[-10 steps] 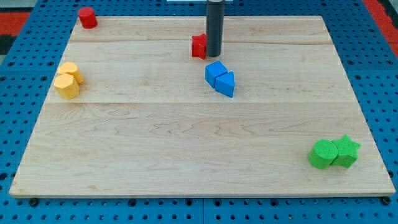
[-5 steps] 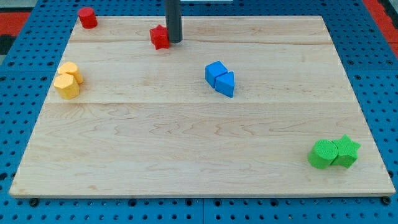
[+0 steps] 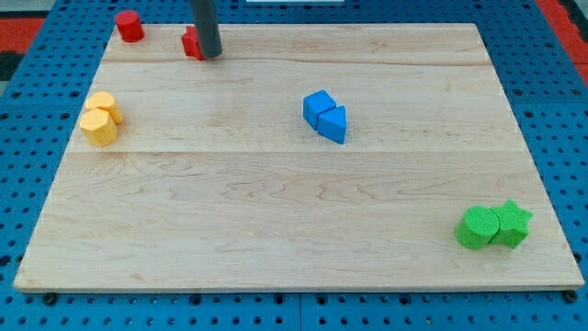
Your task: Push the red star close to red circle
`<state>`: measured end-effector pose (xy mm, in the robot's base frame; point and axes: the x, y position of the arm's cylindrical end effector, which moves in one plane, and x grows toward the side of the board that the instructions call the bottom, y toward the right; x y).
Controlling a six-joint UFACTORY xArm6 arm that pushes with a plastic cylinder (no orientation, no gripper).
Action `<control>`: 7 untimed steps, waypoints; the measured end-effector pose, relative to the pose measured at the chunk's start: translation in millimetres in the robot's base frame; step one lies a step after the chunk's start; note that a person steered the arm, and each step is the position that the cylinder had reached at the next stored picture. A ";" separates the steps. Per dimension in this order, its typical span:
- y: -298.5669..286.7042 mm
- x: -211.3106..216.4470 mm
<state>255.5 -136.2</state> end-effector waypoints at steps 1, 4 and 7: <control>-29.3 0.0; 10.5 -8.2; -59.3 -44.4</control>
